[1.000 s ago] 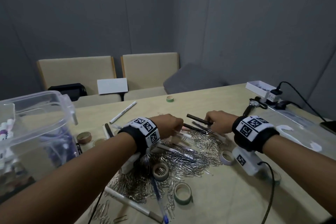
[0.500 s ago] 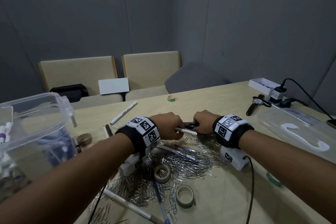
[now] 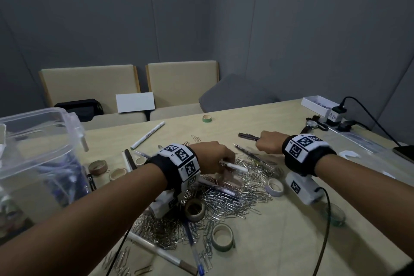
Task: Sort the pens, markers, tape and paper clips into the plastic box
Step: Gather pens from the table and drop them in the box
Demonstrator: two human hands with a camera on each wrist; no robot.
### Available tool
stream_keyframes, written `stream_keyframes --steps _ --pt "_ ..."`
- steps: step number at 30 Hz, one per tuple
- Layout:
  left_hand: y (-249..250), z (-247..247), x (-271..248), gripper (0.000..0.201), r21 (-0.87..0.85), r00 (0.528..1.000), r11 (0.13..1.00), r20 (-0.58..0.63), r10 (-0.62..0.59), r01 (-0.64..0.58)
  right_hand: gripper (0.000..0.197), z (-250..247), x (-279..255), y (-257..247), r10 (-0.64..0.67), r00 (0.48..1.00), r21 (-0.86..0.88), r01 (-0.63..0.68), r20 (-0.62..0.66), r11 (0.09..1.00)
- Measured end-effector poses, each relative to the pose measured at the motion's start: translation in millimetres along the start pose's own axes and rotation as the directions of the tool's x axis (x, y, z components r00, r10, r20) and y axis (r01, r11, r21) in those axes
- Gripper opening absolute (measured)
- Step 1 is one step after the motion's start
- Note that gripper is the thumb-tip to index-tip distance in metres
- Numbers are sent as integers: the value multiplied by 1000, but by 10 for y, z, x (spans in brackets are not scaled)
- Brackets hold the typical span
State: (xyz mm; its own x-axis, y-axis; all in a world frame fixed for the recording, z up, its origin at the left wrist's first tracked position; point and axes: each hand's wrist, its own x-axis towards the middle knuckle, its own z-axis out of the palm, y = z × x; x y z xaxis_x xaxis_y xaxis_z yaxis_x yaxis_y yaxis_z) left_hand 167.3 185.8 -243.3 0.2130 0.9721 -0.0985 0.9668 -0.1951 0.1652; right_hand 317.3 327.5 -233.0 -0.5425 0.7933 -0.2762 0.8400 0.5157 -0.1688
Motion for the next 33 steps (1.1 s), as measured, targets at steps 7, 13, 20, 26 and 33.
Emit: stream_keyframes --steps 7,13,20,26,33 --pt "-72 -228 -150 17 -66 962 997 -265 -63 47 31 163 -36 -10 -40 999 -95 42 14 995" --pt "-15 -706 -519 16 -190 892 961 -370 -258 199 14 -38 -160 -134 -55 998 -37 54 -11 998" --pt "-123 -1435 -1695 11 -957 722 274 -126 -680 91 25 -632 -678 -955 -229 972 258 235 -50 937" --pt "-597 -1551 -2776 18 -997 473 14 26 -880 82 17 -669 -1045 -2208 -517 855 467 470 -30 749" --pt "-623 -1271 -3105 31 -947 421 -203 294 -858 247 21 -414 -1392 -3506 -612 790 432 569 -49 700"
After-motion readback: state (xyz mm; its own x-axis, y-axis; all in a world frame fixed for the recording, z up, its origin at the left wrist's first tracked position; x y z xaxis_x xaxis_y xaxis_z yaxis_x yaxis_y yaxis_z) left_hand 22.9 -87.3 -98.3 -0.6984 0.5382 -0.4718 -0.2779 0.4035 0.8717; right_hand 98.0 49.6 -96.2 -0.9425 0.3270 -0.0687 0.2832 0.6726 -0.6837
